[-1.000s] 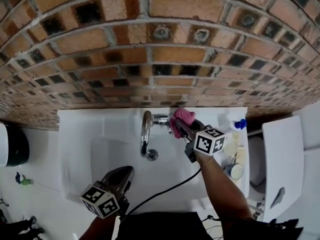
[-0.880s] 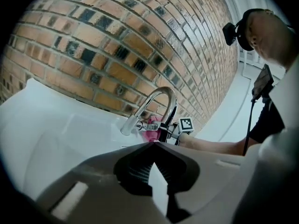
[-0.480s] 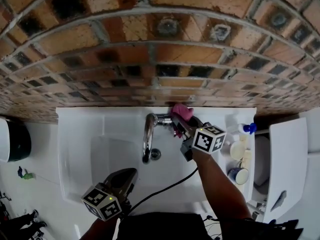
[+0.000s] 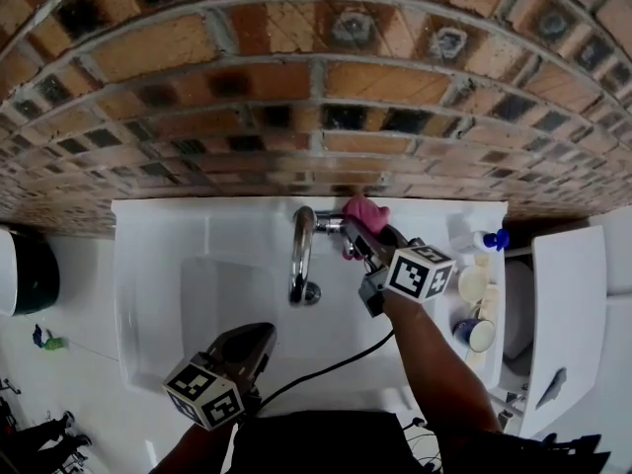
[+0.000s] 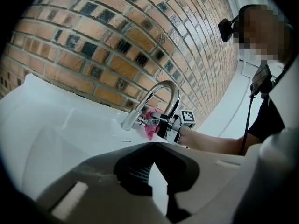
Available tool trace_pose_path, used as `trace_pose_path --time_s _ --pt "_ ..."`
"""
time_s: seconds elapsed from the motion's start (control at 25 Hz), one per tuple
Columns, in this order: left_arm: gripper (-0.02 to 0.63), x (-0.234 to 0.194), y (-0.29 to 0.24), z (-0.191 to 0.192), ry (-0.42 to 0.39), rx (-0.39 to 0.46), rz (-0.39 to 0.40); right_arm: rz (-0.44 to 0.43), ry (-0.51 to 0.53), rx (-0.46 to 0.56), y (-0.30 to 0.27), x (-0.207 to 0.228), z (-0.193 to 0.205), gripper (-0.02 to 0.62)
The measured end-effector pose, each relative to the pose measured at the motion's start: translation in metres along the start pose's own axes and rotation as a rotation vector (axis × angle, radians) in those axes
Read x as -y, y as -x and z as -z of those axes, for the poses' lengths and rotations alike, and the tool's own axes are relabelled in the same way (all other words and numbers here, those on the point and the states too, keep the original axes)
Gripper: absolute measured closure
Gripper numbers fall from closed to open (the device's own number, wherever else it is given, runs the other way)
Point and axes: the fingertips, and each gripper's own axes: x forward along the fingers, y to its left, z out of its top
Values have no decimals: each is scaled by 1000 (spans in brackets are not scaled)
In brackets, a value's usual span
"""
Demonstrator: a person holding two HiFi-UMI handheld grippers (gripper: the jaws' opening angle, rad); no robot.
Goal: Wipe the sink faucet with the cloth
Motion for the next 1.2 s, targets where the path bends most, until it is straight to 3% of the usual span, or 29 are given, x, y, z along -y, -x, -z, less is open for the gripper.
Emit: trace_pose_path --time_s 0.76,1.0,1.2 --pt "600 33 27 6 -50 48 63 33 137 7 47 -49 11 502" --pt "600 41 42 15 -76 46 79 -32 176 -47 51 -86 42 503" --pt "600 42 56 19 -100 45 87 -43 49 -46 39 -104 79 503"
